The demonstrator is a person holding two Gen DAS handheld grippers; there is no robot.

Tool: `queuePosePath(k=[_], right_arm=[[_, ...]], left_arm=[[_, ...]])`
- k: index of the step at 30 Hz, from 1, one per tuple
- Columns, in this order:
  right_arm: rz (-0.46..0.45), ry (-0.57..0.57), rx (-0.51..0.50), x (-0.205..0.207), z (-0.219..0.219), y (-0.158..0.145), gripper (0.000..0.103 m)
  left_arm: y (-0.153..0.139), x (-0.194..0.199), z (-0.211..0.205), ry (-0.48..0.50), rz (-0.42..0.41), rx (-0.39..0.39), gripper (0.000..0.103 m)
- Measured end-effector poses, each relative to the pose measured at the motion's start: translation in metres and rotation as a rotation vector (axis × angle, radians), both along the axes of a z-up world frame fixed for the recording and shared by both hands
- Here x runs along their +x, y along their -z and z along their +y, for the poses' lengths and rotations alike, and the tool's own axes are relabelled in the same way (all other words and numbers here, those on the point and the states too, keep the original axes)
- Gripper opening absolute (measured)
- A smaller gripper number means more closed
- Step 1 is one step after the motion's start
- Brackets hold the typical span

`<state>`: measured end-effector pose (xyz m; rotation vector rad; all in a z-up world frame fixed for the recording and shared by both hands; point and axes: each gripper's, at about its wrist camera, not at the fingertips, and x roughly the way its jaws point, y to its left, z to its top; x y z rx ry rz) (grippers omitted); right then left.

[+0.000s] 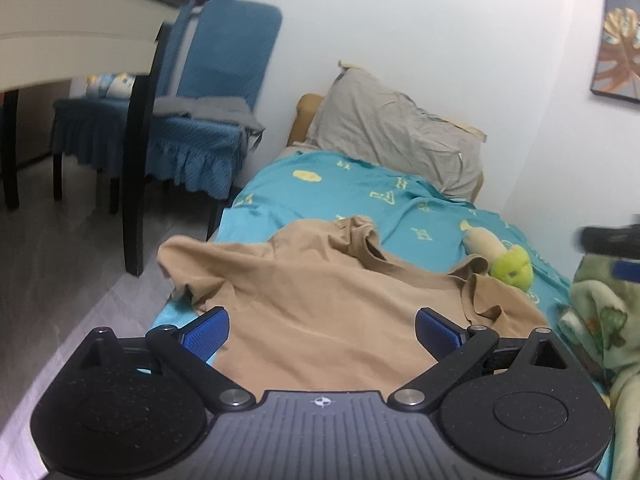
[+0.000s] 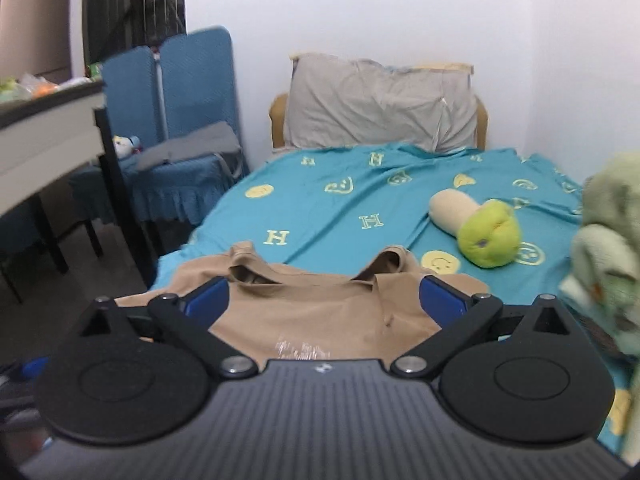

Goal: Fold clothes
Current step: 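Grasp the shirt hem with the left gripper and lift it toward the collar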

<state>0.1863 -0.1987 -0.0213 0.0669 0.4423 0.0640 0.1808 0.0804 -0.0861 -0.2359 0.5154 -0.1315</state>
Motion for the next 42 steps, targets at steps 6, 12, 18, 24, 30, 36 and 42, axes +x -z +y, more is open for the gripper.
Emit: queuePosePath(k=[6,12,18,24,30,36,42], right_arm=[[-0.092,0.035,0.159,-0.079,-0.019,-0.021,0.103],[-0.127,0.123,0.266,-0.11,-0.05,-0.007,0.103],[-0.173,0.228,0.268,-0.102,-0.084,0.004,0.103],[-0.059,0.345,0.391,-0.081,-0.137,0.027,0.103],[-0.009,0.453,0.652,-0.066,-0.18,0.056,0.103],[0.048,0.439,0.766,-0.053,-0.187,0.072,0.103],[0.049,0.443,0.696,-0.056,-0.183,0.066,0.103]], left_arm=[[-0.006,-0.018,-0.018,0.052,-0.012,0.074,0.101],[-0.005,-0.024,-0.044,0.159,0.039,0.077,0.101],[-0.001,0.019,-0.105,0.291,0.125,-0.005,0.098],[0.038,0.097,-0.183,0.361,0.262,-0.106,0.081],[0.079,0.138,-0.218,0.34,0.337,-0.166,0.053],[0.09,0.152,-0.225,0.327,0.33,-0.187,0.016],[0.051,0.136,-0.194,0.285,0.225,-0.26,0.01]])
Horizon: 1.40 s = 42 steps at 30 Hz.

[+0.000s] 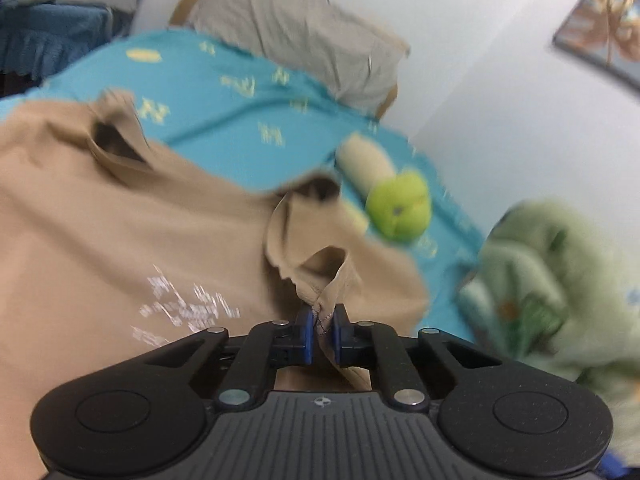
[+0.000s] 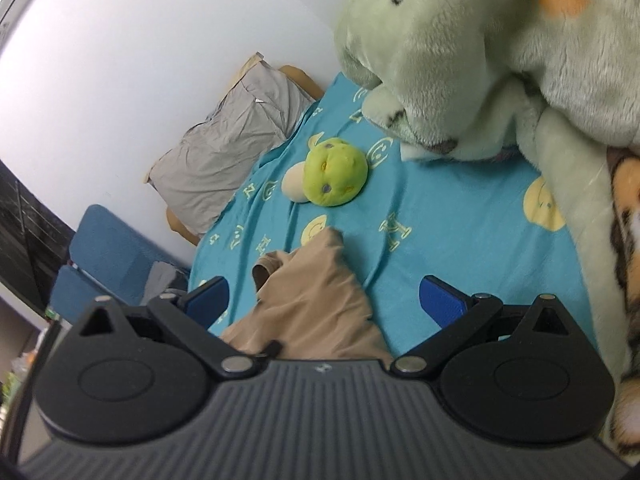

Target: Fold clothes

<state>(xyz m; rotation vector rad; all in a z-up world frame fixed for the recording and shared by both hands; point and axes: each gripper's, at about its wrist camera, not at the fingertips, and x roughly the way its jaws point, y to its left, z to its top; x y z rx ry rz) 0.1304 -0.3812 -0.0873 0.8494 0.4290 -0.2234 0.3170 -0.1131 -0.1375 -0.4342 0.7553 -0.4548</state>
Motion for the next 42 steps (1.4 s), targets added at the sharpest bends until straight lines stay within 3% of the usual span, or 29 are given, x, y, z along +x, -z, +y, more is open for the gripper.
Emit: queuePosePath(k=[3,5,9,12,14,15,16,18,19,22,25,29,31,34,36,38,39,42], right_arm=[[0.005,-0.008,-0.023,-0.003,0.003,-0.004,0.103],[0.015,-0.015,-0.051,-0.002,0.006,-0.005,0.103],[0.039,-0.041,-0.101,0.003,0.015,-0.005,0.103],[0.057,-0.069,-0.126,0.005,0.021,-0.004,0.103],[0.072,-0.089,-0.147,0.006,0.025,-0.004,0.103],[0.078,-0.097,-0.155,0.006,0.026,-0.004,0.103],[0.079,-0.103,-0.16,0.006,0.028,-0.004,0.103],[0.078,-0.118,-0.168,0.006,0.032,-0.005,0.103],[0.077,-0.128,-0.17,0.006,0.035,-0.006,0.103],[0.078,-0.169,-0.19,0.011,0.044,-0.007,0.103],[0.091,-0.191,-0.21,0.017,0.049,-0.006,0.103],[0.106,-0.186,-0.203,0.023,0.046,0.0,0.103],[0.117,-0.18,-0.204,0.026,0.045,0.003,0.103],[0.128,-0.178,-0.199,0.03,0.044,0.007,0.103],[0.128,-0.184,-0.186,0.033,0.045,0.009,0.103],[0.126,-0.192,-0.179,0.033,0.046,0.009,0.103],[0.125,-0.196,-0.18,0.033,0.048,0.008,0.103],[0.132,-0.198,-0.184,0.031,0.049,0.008,0.103]], left_arm=[[-0.026,-0.014,0.029,-0.032,-0.062,-0.015,0.009],[-0.033,-0.023,0.049,-0.071,-0.074,0.025,0.009],[-0.01,-0.024,0.081,-0.112,0.027,0.144,0.01],[0.02,-0.021,0.094,-0.07,0.132,0.157,0.013],[0.028,-0.02,0.1,-0.036,0.15,0.143,0.019],[0.029,-0.02,0.104,-0.033,0.143,0.142,0.029],[0.029,-0.021,0.11,-0.026,0.133,0.134,0.047],[0.023,-0.017,0.117,-0.016,0.105,0.105,0.07],[0.018,-0.015,0.121,-0.017,0.088,0.09,0.075],[0.003,0.002,0.119,-0.008,0.043,0.079,0.076],[-0.006,0.031,0.1,0.021,0.009,0.116,0.076],[0.0,0.071,0.07,0.046,0.02,0.143,0.068],[0.01,0.091,0.056,0.059,0.054,0.166,0.052],[0.02,0.096,0.049,0.091,0.113,0.114,0.045],[0.022,0.096,0.041,0.122,0.086,0.167,0.041],[0.022,0.095,0.036,0.153,0.064,0.206,0.013],[0.019,0.091,0.037,0.166,0.048,0.196,0.003],[-0.004,0.085,0.046,0.115,-0.038,0.167,0.003]])
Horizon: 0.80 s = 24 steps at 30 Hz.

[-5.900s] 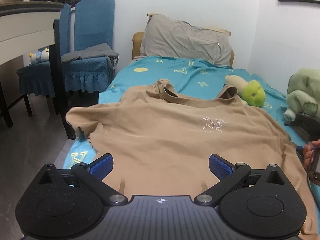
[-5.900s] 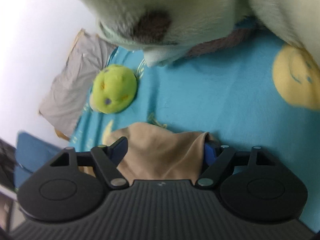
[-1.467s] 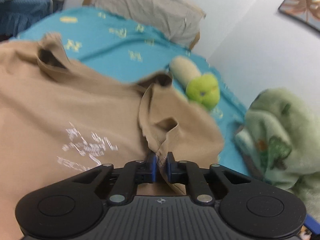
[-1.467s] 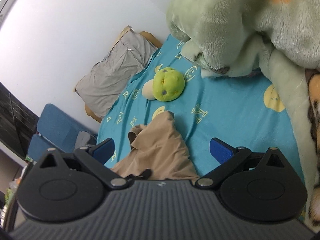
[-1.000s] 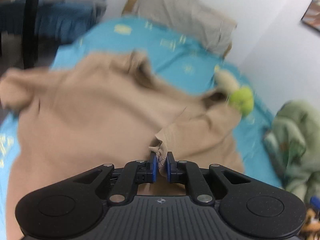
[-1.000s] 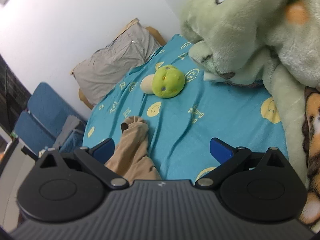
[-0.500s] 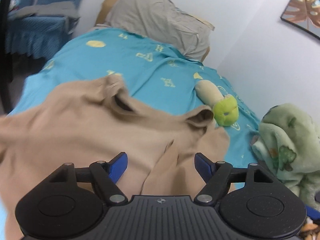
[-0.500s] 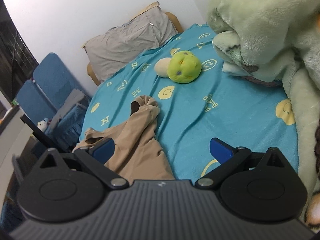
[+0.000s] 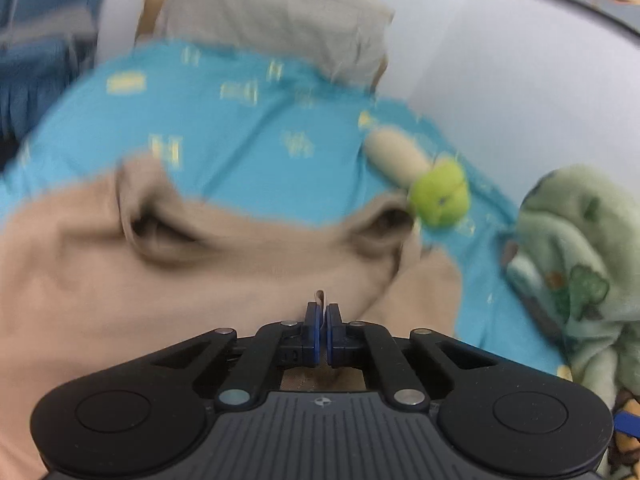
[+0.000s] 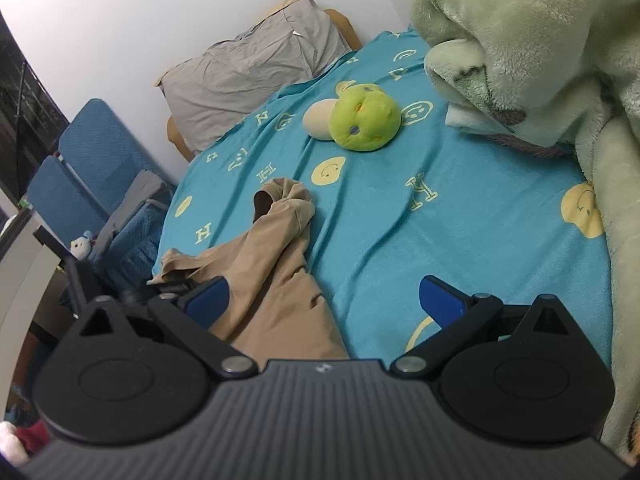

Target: Fold clothes

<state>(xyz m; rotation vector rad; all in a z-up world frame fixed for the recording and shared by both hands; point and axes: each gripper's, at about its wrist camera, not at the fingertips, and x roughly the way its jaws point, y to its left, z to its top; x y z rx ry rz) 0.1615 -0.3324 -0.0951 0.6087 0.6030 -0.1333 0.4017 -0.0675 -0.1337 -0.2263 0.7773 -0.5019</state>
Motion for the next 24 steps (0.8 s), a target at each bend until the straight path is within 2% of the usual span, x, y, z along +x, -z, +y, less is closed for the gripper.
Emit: queuePosePath(k=[2,4,6,7,9,12,14,16,17,18,19,22,24], right_arm=[[0.0,0.011,0.007,-0.002,-0.002,-0.001,0.103],[-0.006,0.023,0.012,-0.004,-0.003,-0.002,0.103],[-0.013,0.028,0.009,-0.005,-0.002,-0.004,0.103],[-0.012,0.024,0.005,-0.005,-0.001,-0.004,0.103],[-0.009,0.013,0.0,-0.003,0.0,-0.004,0.103],[-0.006,-0.001,-0.016,-0.002,0.003,-0.003,0.103],[-0.008,-0.011,-0.018,0.0,0.003,-0.003,0.103],[-0.013,-0.02,-0.008,0.002,0.003,-0.004,0.103],[-0.018,-0.025,-0.001,0.003,0.003,-0.004,0.103],[-0.023,-0.034,0.001,0.003,0.005,-0.006,0.103],[-0.029,-0.043,0.001,0.003,0.007,-0.007,0.103],[-0.049,-0.077,-0.02,-0.001,0.013,-0.013,0.103],[-0.062,-0.096,-0.053,-0.009,0.018,-0.019,0.103]], left_arm=[[-0.018,-0.003,0.009,-0.056,-0.072,-0.024,0.003],[-0.039,0.001,0.021,-0.165,-0.153,-0.018,0.003],[-0.052,0.01,0.026,-0.278,-0.201,0.055,0.003],[-0.054,0.016,0.028,-0.32,-0.203,0.078,0.003],[-0.046,0.03,0.031,-0.344,-0.171,0.118,0.003],[-0.026,0.038,0.028,-0.331,-0.108,0.247,0.006],[-0.021,0.03,0.031,-0.325,-0.109,0.22,0.014],[-0.025,0.015,0.034,-0.321,-0.089,0.206,0.033],[-0.029,0.005,0.035,-0.307,-0.08,0.205,0.036],[-0.037,-0.01,0.037,-0.296,-0.079,0.206,0.041],[-0.044,-0.025,0.039,-0.284,-0.078,0.207,0.053],[-0.069,-0.08,0.04,-0.264,-0.093,0.204,0.076],[-0.085,-0.119,0.04,-0.254,-0.106,0.201,0.081]])
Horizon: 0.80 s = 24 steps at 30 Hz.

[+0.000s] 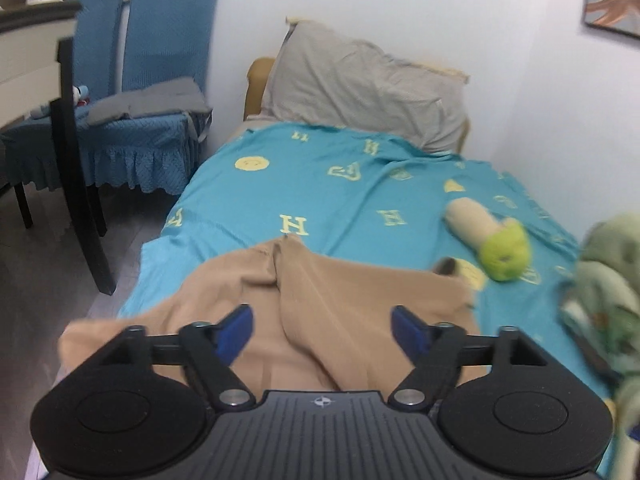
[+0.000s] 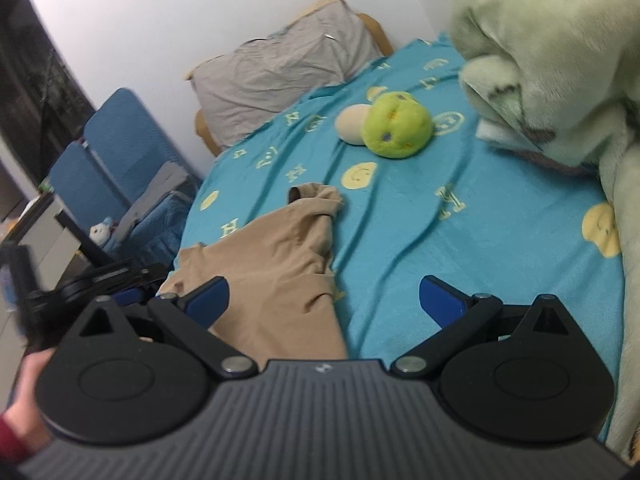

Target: Fold clothes

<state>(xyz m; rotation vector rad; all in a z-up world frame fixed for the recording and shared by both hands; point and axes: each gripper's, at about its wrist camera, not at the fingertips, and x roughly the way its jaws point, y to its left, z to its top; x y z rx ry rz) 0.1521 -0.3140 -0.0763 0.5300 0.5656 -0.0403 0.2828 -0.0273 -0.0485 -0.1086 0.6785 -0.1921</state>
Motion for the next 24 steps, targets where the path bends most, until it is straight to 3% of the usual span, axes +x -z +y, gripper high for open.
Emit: queuePosePath(k=[7,12,17,21,24], right_arm=[[-0.079,-0.028,-0.06,-0.065,0.01,-0.028,0.103],[-0.169,0.014,-0.12,-0.121,0.006,-0.051,0.103],[-0.145,0.046,-0.096,-0.134,-0.031,-0.05,0.103],[-0.173,0.099,-0.002,-0.135,-0.064,-0.043,0.103],[-0.14,0.099,0.085,-0.127,-0.076,-0.031,0.103]], left_arm=[[-0.015,-0.143,-0.019,0.124,0.045,-0.083,0.081],[0.003,-0.216,-0.049,0.239,0.106,-0.111,0.08],[0.021,-0.254,-0.08,0.315,0.139,-0.102,0.077],[0.033,-0.255,-0.103,0.382,0.179,-0.1,0.072],[0.045,-0.245,-0.12,0.428,0.205,-0.095,0.066]])
